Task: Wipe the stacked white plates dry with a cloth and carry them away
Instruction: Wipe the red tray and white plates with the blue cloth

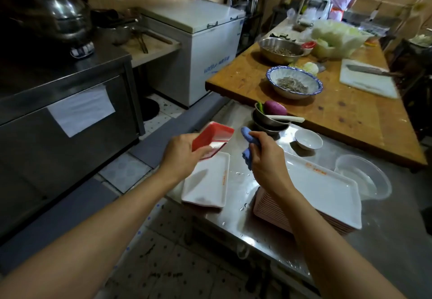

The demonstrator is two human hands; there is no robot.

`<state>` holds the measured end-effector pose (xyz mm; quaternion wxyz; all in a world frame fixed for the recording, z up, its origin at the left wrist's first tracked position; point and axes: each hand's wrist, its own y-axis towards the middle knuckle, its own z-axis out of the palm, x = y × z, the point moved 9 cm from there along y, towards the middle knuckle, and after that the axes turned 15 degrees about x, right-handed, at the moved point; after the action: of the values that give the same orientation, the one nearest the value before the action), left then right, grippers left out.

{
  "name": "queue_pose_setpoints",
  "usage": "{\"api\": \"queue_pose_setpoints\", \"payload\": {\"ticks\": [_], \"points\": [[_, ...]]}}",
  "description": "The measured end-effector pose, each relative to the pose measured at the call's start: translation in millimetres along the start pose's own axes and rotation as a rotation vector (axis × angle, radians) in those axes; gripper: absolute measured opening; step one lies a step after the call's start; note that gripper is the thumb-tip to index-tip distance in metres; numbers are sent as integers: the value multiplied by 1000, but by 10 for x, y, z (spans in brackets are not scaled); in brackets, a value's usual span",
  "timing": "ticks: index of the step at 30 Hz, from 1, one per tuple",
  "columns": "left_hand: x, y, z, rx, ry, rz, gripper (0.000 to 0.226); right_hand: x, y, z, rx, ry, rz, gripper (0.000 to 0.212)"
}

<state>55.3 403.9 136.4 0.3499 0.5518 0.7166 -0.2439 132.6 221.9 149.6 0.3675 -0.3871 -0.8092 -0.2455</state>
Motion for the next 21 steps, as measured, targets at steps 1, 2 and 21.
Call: {"api": "queue_pose_setpoints", "payload": {"ticks": [1, 2, 21], "points": [[-10, 3, 123, 49, 118, 44, 24, -47, -16, 20, -2, 22, 16, 25], [-6, 0, 248, 95, 232, 80, 24, -88, -34, 37, -6, 39, 29, 24], [773, -259, 1478, 540, 843, 136, 25, -480, -197, 116, -33, 112, 138, 24]]}}
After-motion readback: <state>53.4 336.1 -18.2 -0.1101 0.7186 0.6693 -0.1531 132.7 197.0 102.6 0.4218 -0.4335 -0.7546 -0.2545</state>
